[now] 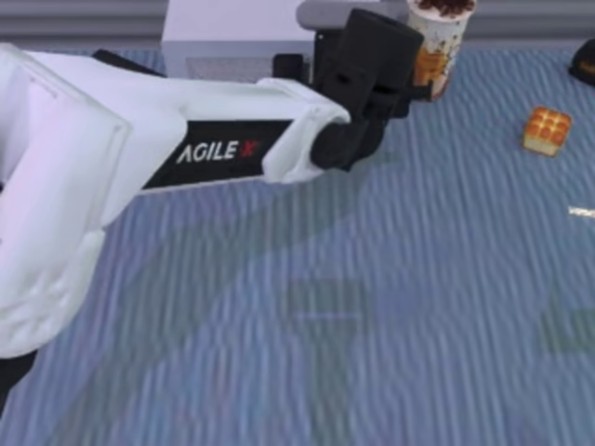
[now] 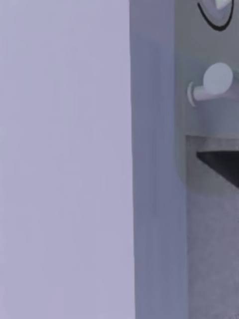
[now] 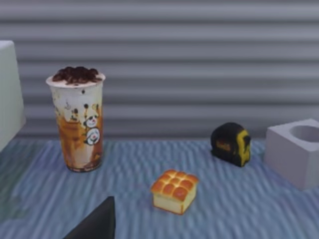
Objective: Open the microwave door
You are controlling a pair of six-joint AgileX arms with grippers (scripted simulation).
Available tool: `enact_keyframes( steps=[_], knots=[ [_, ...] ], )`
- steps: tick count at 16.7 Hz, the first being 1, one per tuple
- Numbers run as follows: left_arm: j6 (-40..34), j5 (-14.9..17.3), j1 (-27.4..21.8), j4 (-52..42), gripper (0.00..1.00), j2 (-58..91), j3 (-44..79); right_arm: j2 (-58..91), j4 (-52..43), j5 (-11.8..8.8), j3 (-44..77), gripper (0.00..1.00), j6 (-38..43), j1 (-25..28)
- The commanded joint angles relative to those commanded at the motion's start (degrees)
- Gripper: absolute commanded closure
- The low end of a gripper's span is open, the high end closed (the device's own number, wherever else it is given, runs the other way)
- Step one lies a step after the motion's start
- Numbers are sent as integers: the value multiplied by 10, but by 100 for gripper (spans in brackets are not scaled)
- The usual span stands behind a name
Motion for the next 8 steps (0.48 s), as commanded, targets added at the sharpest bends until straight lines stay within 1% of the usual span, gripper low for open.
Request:
enact_keyframes(
  steps=[2,3,8],
  knots=[
    [0,0,0,0,98,0,0,0,0,0,0,0,0,0],
    [0,0,0,0,100,0,0,0,0,0,0,0,0,0],
    [0,0,0,0,100,0,0,0,0,0,0,0,0,0]
  ],
)
